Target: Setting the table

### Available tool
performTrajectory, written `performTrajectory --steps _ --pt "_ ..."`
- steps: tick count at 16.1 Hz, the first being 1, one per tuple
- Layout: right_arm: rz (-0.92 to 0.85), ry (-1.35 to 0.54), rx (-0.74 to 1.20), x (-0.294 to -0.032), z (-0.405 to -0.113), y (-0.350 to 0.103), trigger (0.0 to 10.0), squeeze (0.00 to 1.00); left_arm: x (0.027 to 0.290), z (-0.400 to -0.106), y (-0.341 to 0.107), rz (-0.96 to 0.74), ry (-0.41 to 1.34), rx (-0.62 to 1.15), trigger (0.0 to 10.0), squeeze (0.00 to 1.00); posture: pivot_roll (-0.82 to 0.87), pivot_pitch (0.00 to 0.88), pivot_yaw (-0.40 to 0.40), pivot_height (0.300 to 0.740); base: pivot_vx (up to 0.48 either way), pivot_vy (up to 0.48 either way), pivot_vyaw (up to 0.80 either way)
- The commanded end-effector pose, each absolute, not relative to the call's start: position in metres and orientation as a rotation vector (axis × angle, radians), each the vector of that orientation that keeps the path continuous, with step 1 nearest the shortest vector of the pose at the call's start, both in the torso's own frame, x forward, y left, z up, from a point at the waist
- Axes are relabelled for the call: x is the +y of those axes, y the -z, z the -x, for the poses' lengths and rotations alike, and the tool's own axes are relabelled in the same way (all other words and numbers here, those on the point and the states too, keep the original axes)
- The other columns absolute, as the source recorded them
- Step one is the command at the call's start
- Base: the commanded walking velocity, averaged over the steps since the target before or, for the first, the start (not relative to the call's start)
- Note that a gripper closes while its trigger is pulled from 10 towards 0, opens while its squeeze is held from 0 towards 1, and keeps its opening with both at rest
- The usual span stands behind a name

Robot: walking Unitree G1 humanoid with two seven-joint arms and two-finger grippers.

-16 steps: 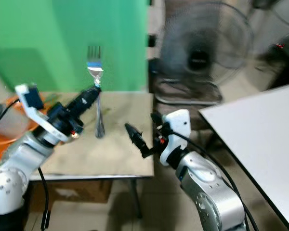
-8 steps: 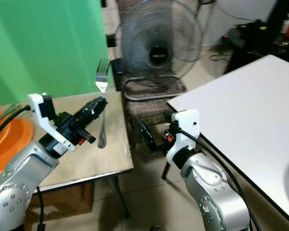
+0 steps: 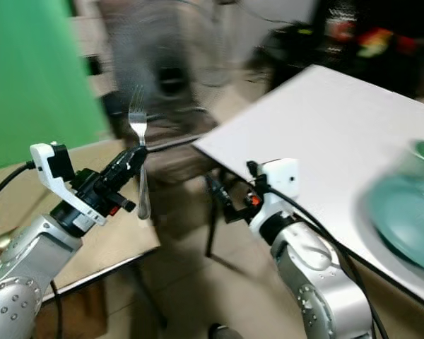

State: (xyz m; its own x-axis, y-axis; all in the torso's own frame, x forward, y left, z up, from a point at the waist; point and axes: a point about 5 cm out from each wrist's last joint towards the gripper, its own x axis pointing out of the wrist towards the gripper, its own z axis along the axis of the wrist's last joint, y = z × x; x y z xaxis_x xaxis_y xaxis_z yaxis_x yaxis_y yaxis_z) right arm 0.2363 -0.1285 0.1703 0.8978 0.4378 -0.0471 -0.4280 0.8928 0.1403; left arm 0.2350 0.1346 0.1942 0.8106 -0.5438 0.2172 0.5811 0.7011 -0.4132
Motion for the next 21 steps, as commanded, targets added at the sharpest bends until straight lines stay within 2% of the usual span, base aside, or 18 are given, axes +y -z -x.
performTrajectory --steps 1,15,21 --pt "-0.136 -0.456 0.075 -0.127 -0.237 -0.173 10.0 0.00 0.131 -0.233 -0.195 0.483 0.648 -0.071 10.0 0.00 -0.09 0.000 0.030 0.740 0.000 0.000 -0.80" --pt "-0.138 -0.461 0.095 -0.123 -0.234 -0.171 10.0 0.00 0.141 -0.235 -0.190 0.400 0.514 -0.113 10.0 0.00 -0.10 0.000 0.012 0.740 0.000 0.000 -0.80" --pt "-0.128 -0.411 0.125 -0.127 -0.234 -0.167 10.0 0.00 0.138 -0.232 -0.180 0.357 0.514 -0.062 10.0 0.00 -0.11 0.000 0.014 0.740 0.000 0.000 -0.80"
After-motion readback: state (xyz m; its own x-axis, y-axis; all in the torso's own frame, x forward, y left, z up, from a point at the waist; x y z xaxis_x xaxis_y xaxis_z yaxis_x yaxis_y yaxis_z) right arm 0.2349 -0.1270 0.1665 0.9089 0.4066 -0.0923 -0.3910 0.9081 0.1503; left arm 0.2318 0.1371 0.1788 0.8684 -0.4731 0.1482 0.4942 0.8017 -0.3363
